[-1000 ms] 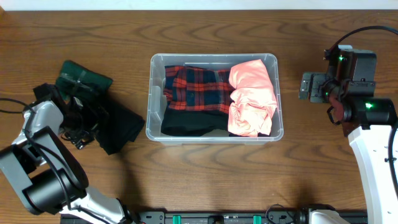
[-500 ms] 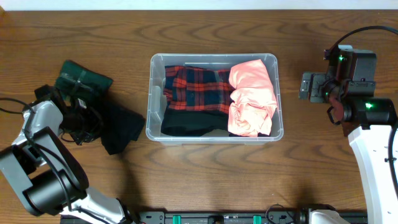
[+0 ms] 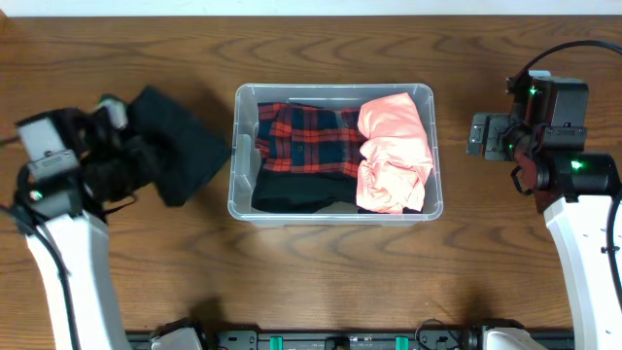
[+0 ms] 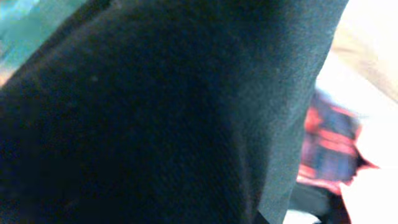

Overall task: Pack container
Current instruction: 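Carry the black garment into the bin's middle and release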

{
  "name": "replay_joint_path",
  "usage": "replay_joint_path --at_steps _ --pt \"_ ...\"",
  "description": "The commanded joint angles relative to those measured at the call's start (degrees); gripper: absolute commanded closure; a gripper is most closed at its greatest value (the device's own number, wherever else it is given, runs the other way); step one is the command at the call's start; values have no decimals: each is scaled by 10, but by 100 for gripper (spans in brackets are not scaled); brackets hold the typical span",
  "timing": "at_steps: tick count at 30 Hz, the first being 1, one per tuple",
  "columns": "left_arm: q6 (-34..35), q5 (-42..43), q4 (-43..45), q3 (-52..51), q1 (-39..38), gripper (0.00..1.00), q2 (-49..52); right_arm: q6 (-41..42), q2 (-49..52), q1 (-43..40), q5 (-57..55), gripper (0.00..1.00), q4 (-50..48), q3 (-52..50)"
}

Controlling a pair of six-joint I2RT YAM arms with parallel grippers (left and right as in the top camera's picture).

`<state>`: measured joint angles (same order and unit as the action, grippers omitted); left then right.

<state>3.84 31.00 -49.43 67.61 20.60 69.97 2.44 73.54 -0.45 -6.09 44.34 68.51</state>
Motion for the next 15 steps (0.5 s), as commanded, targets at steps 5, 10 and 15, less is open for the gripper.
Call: replay_joint_path --at_steps 5,10,15 --pt "-69 31 64 23 -252 94 -16 5 -8 -5 -6 1 1 1" --pt "-114 31 103 23 -358 94 70 5 -8 -5 -5 1 1 1" --pt "-129 31 153 25 -400 94 170 5 -8 -5 -5 1 1 1"
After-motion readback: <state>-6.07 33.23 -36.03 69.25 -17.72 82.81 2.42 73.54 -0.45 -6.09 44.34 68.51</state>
